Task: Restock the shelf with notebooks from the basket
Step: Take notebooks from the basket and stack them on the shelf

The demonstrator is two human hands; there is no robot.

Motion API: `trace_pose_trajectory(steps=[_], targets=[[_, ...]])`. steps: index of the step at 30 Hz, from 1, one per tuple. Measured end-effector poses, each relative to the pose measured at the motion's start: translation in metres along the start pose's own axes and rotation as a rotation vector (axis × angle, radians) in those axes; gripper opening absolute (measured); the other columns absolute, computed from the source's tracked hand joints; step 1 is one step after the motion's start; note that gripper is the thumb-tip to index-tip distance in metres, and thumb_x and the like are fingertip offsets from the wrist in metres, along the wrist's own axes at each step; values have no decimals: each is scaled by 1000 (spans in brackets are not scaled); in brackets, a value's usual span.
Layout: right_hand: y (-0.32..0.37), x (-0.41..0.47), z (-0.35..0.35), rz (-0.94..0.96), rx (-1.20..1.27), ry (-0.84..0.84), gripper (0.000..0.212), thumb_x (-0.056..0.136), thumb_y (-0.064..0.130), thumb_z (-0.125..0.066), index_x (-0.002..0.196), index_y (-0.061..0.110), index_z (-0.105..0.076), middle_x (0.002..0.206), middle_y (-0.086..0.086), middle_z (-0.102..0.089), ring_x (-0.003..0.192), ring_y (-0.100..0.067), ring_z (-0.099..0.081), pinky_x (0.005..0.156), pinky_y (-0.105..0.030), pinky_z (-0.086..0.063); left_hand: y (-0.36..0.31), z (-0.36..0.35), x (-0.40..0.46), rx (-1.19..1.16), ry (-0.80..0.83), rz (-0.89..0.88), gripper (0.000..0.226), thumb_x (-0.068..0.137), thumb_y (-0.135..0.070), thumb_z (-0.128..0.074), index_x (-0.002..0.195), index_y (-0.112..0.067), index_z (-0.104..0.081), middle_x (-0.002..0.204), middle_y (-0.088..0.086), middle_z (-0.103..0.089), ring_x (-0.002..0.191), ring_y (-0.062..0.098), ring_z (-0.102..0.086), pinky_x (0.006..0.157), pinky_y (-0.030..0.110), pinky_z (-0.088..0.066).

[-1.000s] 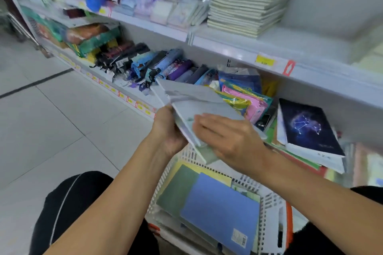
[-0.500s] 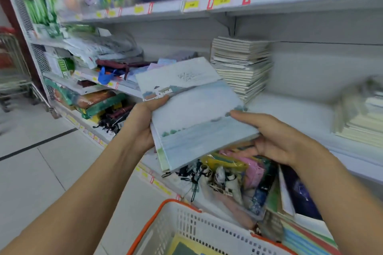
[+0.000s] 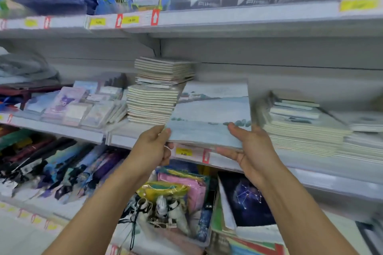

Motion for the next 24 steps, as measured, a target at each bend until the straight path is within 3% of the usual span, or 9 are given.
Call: trace_pose_trajectory(steps=[3, 5, 7, 9, 13, 16, 20, 24], targets=[[-14, 11, 14, -60, -145, -117, 17, 95, 9, -66, 109, 8, -57, 103, -10, -66, 68, -20, -73, 49, -25, -56, 18, -3, 14, 26, -41, 72, 23, 105, -21, -43, 101, -4, -58, 67, 5, -47, 50, 13, -38, 42, 23, -38], [-14, 21, 24, -92, -258, -196, 15, 93, 13, -69, 93, 6, -57, 88, -10, -65, 51, -14, -64, 40, -19, -47, 9, -2, 31, 60, -78, 48, 23, 103, -23, -47, 97, -6, -61, 68, 5, -49, 51, 12, -40, 43, 21, -40], [-7, 32, 32, -98, -417, -229, 28, 89, 23, -75, 79, 9, -52, 68, -5, -55, 38, -9, -48, 37, -19, -38, -7, -6, 51, 161, -74, 11, 25, 101, -28, -51, 96, -7, -64, 70, 4, -49, 50, 11, -39, 43, 21, -40], [2, 39, 32, -105, -597, -186, 41, 78, 36, -83, 80, 13, -49, 65, -2, -47, 42, -9, -38, 35, -17, -31, -11, -19, 67, 296, 34, 48, 30, 95, -40, -60, 105, -12, -63, 77, 1, -49, 53, 12, -40, 45, 20, -41], [9, 57, 26, -156, -979, -56, 55, 65, 40, -92, 82, 15, -46, 74, -1, -53, 58, -11, -48, 39, -18, -34, 10, -33, 91, 641, 249, 195, 48, 81, -47, -74, 113, -14, -60, 77, 1, -49, 59, 13, -41, 49, 23, -40], [10, 75, 29, -175, -1299, -4, 50, 76, 36, -86, 77, 14, -41, 79, -2, -50, 73, -18, -53, 57, -26, -40, 14, -33, 114, 854, 225, 168, 42, 85, -44, -71, 102, -7, -64, 77, 7, -50, 57, 16, -41, 44, 22, -35], [8, 90, 39, -180, -1507, 5, 45, 82, 30, -81, 74, 13, -40, 74, -2, -47, 65, -17, -49, 47, -25, -31, 15, -42, 136, 1113, 202, 129, 46, 78, -44, -78, 94, -3, -66, 72, 8, -58, 59, 21, -52, 48, 25, -39], [7, 102, 49, -116, -1542, -27, 40, 85, 23, -76, 72, 16, -39, 76, -1, -47, 63, -14, -45, 53, -27, -35, 7, -51, 150, 1382, 117, 1, 41, 78, -44, -78, 96, -8, -68, 85, 6, -67, 81, 22, -62, 69, 31, -49]])
Point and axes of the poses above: each hand's wrist, its own x-axis towards the middle knuckle, its own z-axis out of the back of the hand, y = z × x, the point moved 10 cm from there along x, towards the middle knuckle
